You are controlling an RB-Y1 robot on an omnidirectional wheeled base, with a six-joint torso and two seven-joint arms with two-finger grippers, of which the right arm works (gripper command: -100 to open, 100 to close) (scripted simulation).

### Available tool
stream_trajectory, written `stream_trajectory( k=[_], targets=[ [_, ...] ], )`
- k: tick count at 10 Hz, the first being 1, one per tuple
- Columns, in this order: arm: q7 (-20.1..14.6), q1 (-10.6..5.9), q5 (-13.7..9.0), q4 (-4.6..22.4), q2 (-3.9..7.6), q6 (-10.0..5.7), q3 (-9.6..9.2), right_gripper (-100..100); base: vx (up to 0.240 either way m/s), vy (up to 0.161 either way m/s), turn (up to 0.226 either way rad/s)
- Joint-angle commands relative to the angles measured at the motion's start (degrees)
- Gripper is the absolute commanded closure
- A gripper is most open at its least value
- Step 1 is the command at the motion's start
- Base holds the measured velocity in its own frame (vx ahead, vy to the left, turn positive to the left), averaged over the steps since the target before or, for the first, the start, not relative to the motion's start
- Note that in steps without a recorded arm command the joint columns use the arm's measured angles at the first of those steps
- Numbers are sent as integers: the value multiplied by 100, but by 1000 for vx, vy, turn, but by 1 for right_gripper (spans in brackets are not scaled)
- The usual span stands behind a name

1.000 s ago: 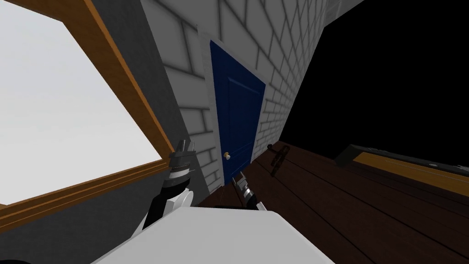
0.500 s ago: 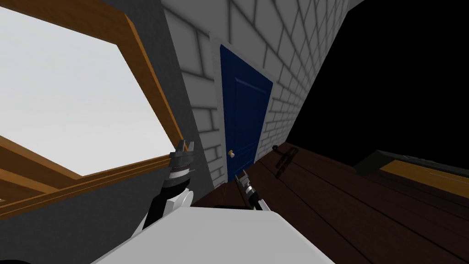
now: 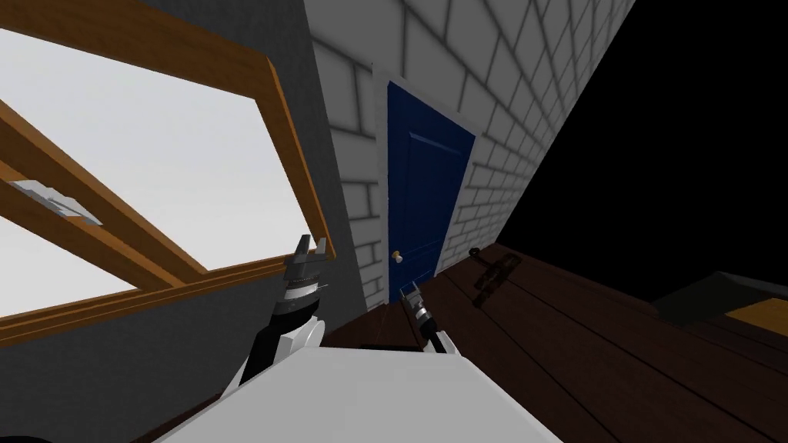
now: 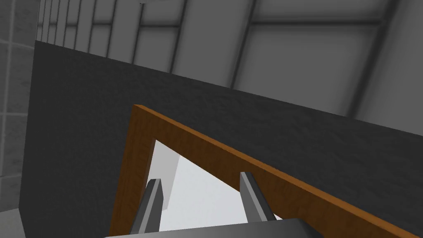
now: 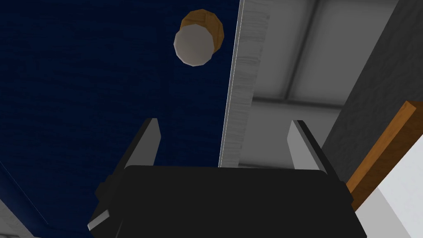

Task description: Pull the door open

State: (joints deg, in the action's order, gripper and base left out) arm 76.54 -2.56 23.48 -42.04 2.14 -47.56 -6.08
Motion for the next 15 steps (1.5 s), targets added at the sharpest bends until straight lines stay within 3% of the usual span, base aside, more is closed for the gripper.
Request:
stream_trajectory(
  k=[1, 8, 15],
  targets=[
    [138, -170, -173, 214, -7, -30, 122, -100, -11, 49, 305],
    [650, -792, -931, 931, -115, -69, 628, -100, 43, 8, 219],
    [1117, -1359, -1624, 1586, -413, -103, 1090, -100, 109, -115, 198]
  ],
)
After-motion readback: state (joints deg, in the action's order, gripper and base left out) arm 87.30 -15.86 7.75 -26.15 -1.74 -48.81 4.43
